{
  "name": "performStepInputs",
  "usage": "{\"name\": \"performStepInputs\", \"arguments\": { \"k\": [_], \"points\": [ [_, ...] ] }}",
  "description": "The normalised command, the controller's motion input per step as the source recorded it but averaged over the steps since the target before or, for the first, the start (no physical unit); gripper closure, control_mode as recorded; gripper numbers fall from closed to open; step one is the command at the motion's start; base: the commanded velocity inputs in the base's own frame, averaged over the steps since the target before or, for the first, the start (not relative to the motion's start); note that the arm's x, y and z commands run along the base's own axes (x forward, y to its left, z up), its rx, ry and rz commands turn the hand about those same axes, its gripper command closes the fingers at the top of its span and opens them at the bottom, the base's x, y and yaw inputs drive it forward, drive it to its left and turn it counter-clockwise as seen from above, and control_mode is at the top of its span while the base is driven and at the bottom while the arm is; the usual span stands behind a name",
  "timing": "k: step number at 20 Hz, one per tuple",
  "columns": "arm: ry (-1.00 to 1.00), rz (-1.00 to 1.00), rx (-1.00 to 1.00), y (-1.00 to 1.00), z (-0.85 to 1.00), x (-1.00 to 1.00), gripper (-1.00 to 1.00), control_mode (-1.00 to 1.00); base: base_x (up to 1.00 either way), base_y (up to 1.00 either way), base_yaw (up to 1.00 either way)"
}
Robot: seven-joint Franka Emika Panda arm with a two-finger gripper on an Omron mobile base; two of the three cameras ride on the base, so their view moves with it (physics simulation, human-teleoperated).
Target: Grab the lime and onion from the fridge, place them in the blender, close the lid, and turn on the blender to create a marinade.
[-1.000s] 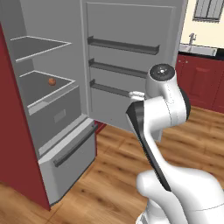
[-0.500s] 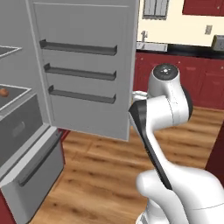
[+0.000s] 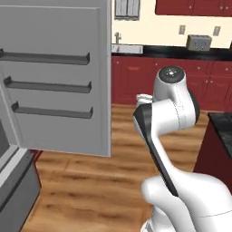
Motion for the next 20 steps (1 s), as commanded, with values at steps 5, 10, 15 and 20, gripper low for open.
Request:
{"name": "performStepInputs", "arguments": {
  "k": [5,10,15,20],
  "points": [
    [0.0,0.0,0.0,0.0,0.0,0.0,1.0,1.0,0.44,-0.67,-0.37],
    [0.0,0.0,0.0,0.0,0.0,0.0,1.0,1.0,0.55,-0.49,-0.48],
    [0.0,0.0,0.0,0.0,0.0,0.0,1.0,1.0,0.84,-0.06,-0.41],
    [0.0,0.0,0.0,0.0,0.0,0.0,1.0,1.0,1.0,0.01,-0.22]
  ]
}}
